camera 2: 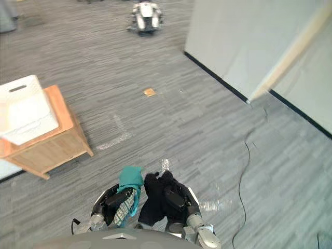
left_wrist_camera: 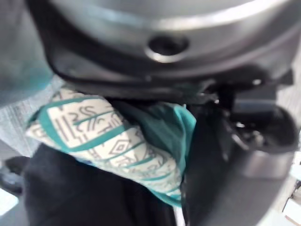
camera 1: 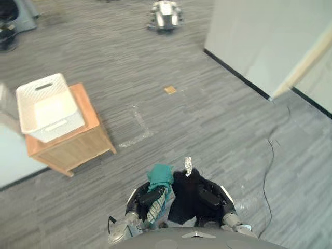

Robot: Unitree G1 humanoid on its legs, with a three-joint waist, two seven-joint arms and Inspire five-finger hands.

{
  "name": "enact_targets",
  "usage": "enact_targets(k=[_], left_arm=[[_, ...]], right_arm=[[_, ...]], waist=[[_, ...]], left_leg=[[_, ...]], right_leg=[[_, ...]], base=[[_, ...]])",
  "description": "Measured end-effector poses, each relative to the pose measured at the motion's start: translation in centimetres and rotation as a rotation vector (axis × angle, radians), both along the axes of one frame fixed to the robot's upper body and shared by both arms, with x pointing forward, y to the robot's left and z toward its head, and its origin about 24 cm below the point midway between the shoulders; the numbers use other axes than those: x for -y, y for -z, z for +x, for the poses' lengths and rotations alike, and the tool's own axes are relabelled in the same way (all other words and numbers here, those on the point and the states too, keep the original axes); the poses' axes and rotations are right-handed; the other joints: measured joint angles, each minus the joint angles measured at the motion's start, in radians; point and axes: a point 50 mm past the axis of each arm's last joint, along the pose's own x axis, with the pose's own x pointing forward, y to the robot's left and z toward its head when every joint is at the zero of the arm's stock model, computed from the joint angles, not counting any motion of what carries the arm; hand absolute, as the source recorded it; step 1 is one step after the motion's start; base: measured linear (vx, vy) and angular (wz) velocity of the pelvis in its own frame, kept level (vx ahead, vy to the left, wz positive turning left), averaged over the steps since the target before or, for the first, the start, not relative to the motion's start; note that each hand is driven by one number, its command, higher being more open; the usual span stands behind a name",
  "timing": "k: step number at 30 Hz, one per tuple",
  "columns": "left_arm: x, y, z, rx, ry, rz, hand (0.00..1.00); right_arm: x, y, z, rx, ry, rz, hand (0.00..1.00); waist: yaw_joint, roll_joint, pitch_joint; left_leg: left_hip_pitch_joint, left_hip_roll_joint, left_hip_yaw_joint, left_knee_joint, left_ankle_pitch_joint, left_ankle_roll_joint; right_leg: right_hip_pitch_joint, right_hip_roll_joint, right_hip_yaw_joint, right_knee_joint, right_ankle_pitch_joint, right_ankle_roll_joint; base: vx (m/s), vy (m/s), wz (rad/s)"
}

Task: Tidy up the quilt and then pick up the clothes from the bed and put them into the laundry hamper

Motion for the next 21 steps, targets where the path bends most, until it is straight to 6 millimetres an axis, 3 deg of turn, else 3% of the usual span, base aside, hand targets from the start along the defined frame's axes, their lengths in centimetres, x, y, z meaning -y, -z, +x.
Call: enact_targets(k=[1, 2, 4, 5, 7, 8, 9, 10, 11, 12, 13, 14, 15, 16, 17, 19, 21], left_arm=[[0.1, -0.1, 0.3, 0.012, 0.033, 0.018, 0.00], [0.1, -0.1, 0.2, 0.010, 0.040, 0.030, 0.00], [-0.8, 0.2, -0.8, -0.021, 0.027, 0.080, 0.00], [-1.4, 0.0, -1.0, -0.011, 0.010, 0.105, 0.00], [-2.0, -0.1, -1.7, -0.011, -0.029, 0.119, 0.00], [-1.6, 0.0, -2.2, -0.024, -0.042, 0.103, 0.00], [-1.3, 0.2, -3.0, -0.047, -0.055, 0.090, 0.00], [-0.6, 0.2, -2.9, -0.041, -0.063, 0.066, 0.00], [-0.4, 0.1, -2.7, -0.034, -0.064, 0.053, 0.00], [0.1, -0.1, -2.4, -0.008, -0.057, 0.020, 0.00], [0.7, -0.5, -2.0, 0.036, -0.056, -0.012, 0.00], [0.8, -0.9, -1.7, 0.079, -0.047, -0.019, 0.00], [0.8, -1.2, -1.6, 0.105, -0.035, -0.016, 0.00], [0.7, -1.6, -1.3, 0.145, -0.022, -0.017, 0.00], [0.7, -1.9, -1.1, 0.174, -0.020, -0.019, 0.00], [0.7, -2.1, -0.9, 0.196, -0.018, -0.020, 0.00], [0.7, -2.3, -0.7, 0.207, -0.018, -0.021, 0.00]], right_arm=[[0.3, -0.2, 0.0, 0.018, 0.061, 0.020, 0.00], [0.4, -0.2, 0.0, 0.018, 0.080, 0.027, 0.00], [0.6, -0.2, 0.0, 0.018, 0.100, 0.032, 0.00], [0.5, -0.3, 0.1, 0.026, 0.094, 0.038, 0.00], [0.4, -0.9, 0.3, 0.062, 0.082, 0.051, 0.00], [0.6, -1.4, 0.2, 0.081, 0.087, 0.046, 0.00], [0.7, -1.7, 0.3, 0.103, 0.089, 0.046, 0.00], [1.0, -1.8, 0.9, 0.116, 0.110, 0.049, 0.00], [1.3, -1.9, 1.1, 0.121, 0.116, 0.042, 0.00], [1.6, -2.1, 1.6, 0.136, 0.126, 0.043, 0.00], [2.3, -2.3, 1.9, 0.149, 0.125, 0.021, 0.00], [2.7, -2.5, 2.2, 0.156, 0.127, 0.011, 0.00], [2.8, -2.4, 2.1, 0.153, 0.129, 0.006, 0.00], [3.1, -2.5, 2.2, 0.156, 0.125, -0.003, 0.00], [3.4, -2.7, 2.6, 0.170, 0.115, -0.010, 0.00], [3.7, -3.2, 3.4, 0.199, 0.096, -0.019, 0.00], [4.1, -3.7, 3.7, 0.224, 0.088, -0.025, 0.00]], waist=[[-0.008, -0.003, 0.007], [-0.005, -0.002, 0.011], [0.019, 0.004, 0.016], [0.027, 0.002, 0.017], [0.020, -0.003, 0.013], [0.008, 0.017, -0.003], [0.003, 0.045, -0.020], [-0.004, 0.070, -0.022], [-0.005, 0.072, -0.021], [-0.005, 0.082, -0.008], [0.000, 0.114, 0.023], [0.013, 0.124, 0.040], [0.025, 0.122, 0.044], [0.046, 0.112, 0.051], [0.058, 0.111, 0.051], [0.063, 0.111, 0.051], [0.066, 0.104, 0.053]], left_leg=[[0.021, 0.009, -0.098, 0.005, -0.014, -0.027], [0.038, 0.015, -0.129, 0.006, -0.022, -0.040], [0.077, 0.058, -0.220, 0.056, -0.106, -0.100], [0.085, 0.079, -0.250, 0.106, -0.175, -0.119], [0.136, 0.122, -0.286, 0.160, -0.290, -0.171], [0.164, 0.175, -0.296, 0.146, -0.321, -0.178], [0.180, 0.214, -0.299, 0.144, -0.308, -0.191], [0.134, 0.242, -0.292, 0.249, -0.246, -0.191], [0.096, 0.248, -0.291, 0.326, -0.200, -0.194], [-0.004, 0.267, -0.289, 0.533, -0.063, -0.215], [-0.110, 0.303, -0.277, 0.783, -0.040, -0.231], [-0.176, 0.299, -0.264, 0.938, -0.051, -0.220], [-0.215, 0.282, -0.251, 1.007, -0.054, -0.218], [-0.291, 0.235, -0.214, 1.068, -0.062, -0.214], [-0.363, 0.199, -0.156, 1.047, -0.075, -0.219], [-0.437, 0.178, -0.065, 0.932, -0.097, -0.215], [-0.473, 0.154, 0.114, 0.616, -0.105, -0.218]], right_leg=[[-0.047, -0.003, 0.055, -0.200, 0.019, 0.020], [-0.055, -0.004, 0.073, -0.288, 0.033, 0.039], [-0.082, -0.012, 0.147, -0.594, 0.168, 0.073], [-0.112, -0.012, 0.184, -0.639, 0.215, 0.105], [-0.187, -0.009, 0.246, -0.543, 0.256, 0.099], [-0.232, 0.022, 0.232, -0.414, 0.304, 0.087], [-0.249, 0.044, 0.205, -0.338, 0.262, 0.057], [-0.249, 0.056, 0.175, -0.279, 0.200, 0.025], [-0.239, 0.058, 0.160, -0.270, 0.178, 0.011], [-0.190, 0.079, 0.138, -0.290, 0.145, -0.010], [-0.089, 0.126, 0.102, -0.369, 0.136, -0.022], [-0.003, 0.154, 0.087, -0.431, 0.128, -0.035], [0.045, 0.165, 0.085, -0.466, 0.120, -0.048], [0.131, 0.174, 0.080, -0.528, 0.106, -0.070], [0.195, 0.184, 0.080, -0.587, 0.100, -0.080], [0.257, 0.199, 0.084, -0.649, 0.094, -0.087], [0.354, 0.206, 0.079, -0.734, 0.086, -0.080]], base=[[0.34, -0.278, 1.88], [0.42, -0.351, 1.93], [0.45, -0.393, 1.29], [0.56, -0.528, 0.87], [0.67, -0.625, 0.57], [0.80, -0.630, 0.50], [0.82, -0.607, 0.47], [0.69, -0.476, 0.38], [0.64, -0.509, 0.41], [0.61, -0.497, 0.44], [0.71, -0.531, 0.43], [0.56, -0.378, 0.23], [0.52, -0.286, 0.05], [0.48, -0.225, -0.15], [0.47, -0.200, -0.20], [0.50, -0.158, -0.21], [0.65, -0.108, -0.09]])
